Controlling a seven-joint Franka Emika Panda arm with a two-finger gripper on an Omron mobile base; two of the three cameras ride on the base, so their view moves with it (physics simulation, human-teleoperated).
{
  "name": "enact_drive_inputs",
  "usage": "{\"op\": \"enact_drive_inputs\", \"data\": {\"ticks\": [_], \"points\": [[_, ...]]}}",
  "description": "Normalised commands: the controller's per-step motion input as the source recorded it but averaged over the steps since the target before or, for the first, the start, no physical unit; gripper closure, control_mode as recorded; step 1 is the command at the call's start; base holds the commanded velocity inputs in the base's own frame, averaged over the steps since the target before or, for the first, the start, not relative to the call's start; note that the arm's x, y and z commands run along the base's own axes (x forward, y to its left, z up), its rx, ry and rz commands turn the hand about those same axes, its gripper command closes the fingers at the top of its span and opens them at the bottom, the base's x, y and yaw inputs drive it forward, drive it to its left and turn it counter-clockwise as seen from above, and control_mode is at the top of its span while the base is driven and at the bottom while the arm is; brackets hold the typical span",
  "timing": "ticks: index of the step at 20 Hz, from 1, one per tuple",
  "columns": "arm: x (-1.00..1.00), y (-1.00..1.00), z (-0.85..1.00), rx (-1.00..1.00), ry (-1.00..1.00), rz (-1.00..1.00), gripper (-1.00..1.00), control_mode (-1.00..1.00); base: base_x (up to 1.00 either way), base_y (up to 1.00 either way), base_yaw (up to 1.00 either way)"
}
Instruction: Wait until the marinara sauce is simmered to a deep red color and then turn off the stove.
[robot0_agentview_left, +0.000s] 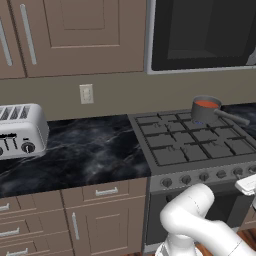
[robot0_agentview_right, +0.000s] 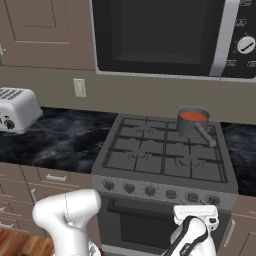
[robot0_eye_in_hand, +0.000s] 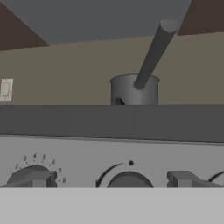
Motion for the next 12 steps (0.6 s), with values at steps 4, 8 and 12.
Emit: {"op": "enact_drive_inputs", "data": {"ticks": [4,8,12], "points": [[0.0,0.0,-0.06,-0.12,-0.02,0.0,-1.0,-1.0,0.0,0.0,0.0],[0.0,0.0,-0.09,-0.13,-0.01,0.0,-1.0,-1.0,0.0,0.0,0.0],[0.0,0.0,-0.19,-0.15,-0.02,0.0,-1.0,-1.0,0.0,0.0,0.0]]}}
